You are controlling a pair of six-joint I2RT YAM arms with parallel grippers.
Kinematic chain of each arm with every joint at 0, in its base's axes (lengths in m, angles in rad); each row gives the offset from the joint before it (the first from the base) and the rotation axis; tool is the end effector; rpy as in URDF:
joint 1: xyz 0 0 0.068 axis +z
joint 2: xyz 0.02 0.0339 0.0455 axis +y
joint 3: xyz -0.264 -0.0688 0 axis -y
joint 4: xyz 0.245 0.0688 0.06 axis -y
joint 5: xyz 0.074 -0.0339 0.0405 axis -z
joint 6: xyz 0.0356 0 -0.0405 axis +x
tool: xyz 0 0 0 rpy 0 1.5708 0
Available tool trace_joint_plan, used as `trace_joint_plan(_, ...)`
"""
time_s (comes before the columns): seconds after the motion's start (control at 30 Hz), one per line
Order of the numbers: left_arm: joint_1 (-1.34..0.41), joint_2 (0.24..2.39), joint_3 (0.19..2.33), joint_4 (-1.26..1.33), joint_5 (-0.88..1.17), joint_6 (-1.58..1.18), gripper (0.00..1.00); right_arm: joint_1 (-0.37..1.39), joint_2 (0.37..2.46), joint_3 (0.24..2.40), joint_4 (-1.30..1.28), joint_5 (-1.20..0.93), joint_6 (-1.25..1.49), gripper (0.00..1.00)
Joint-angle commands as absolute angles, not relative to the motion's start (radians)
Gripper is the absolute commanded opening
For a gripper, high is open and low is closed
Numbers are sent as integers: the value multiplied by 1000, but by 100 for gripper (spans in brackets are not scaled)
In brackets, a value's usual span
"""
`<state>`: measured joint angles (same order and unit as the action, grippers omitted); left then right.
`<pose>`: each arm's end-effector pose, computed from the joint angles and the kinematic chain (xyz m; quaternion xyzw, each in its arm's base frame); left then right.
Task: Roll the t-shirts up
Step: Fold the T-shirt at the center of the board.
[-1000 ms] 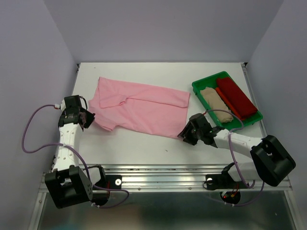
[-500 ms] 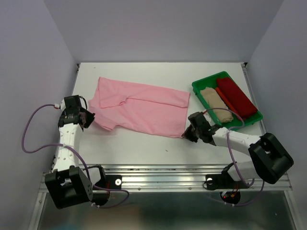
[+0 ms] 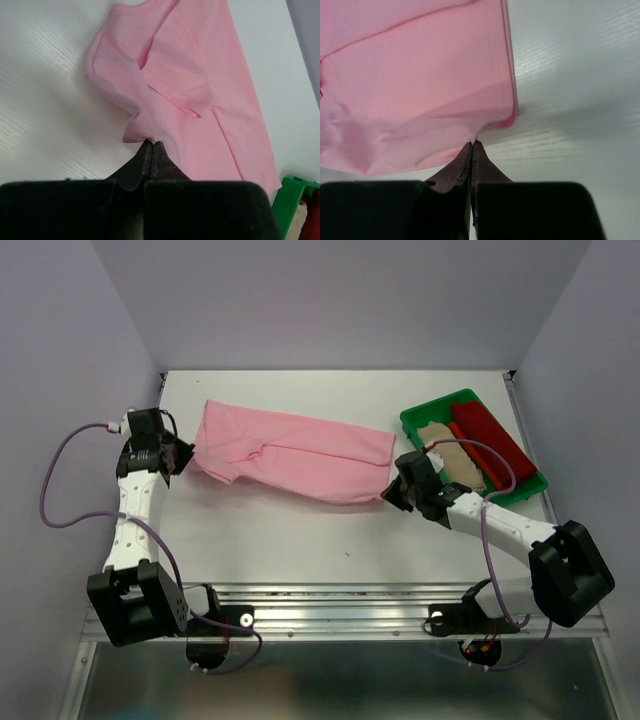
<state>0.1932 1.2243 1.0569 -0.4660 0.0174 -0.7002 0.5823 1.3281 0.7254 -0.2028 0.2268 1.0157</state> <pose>0.2653 0.0513 0.3153 -0.3818 0.8063 -0.1208 0.4353 0.2280 0.1405 0.2019 0.2394 0.8911 0.1927 0.3340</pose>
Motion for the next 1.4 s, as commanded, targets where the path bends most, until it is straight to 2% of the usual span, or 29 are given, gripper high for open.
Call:
trace_joint_plan(0.0,173,1267,1121,-404,21,-716,0,539,1357,810,-206,282,940,1)
trace_joint_plan(0.43,98,1479,1249,-354,-32,-727,0,479,1486,940,-179,293,842,1)
trace_joint_plan(0.8,81,1514,1287,-342,-66,-730,0,460,1516,931,-181,204,827,1)
trace_joint_plan(0.93,80,1465,1256,-365,-69,-713,0,460,1465,890,-221,121,821,1)
trace_joint_plan(1.13,80,1343,1086,-396,-57,-709,0,460,1413,801,-287,-30,813,1)
trace_joint_plan(1.37,81,1217,956,-439,-101,-689,0,469,1388,739,-319,-55,805,1)
